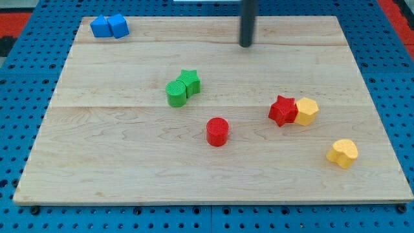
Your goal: Place the yellow heart below the red circle
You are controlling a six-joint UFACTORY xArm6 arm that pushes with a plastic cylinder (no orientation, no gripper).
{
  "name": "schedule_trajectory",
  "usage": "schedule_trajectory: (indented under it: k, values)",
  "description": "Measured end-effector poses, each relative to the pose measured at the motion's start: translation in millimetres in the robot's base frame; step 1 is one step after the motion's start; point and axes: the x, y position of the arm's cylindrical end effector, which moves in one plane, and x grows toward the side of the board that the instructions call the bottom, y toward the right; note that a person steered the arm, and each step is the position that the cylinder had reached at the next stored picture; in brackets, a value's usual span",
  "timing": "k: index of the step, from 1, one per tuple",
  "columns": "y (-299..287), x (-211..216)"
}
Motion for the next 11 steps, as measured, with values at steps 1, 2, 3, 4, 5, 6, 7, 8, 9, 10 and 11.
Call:
schedule_trajectory:
  k: [1, 2, 3, 4, 5, 6, 7, 8, 9, 10, 11]
  values:
    - [67, 65]
    - [109, 155]
    - [117, 258]
    - [81, 312]
    - [61, 316]
    - [47, 316]
    - [5, 316]
    - [-31, 304]
    - [-65, 279]
    - [-55, 286]
    - [-5, 312]
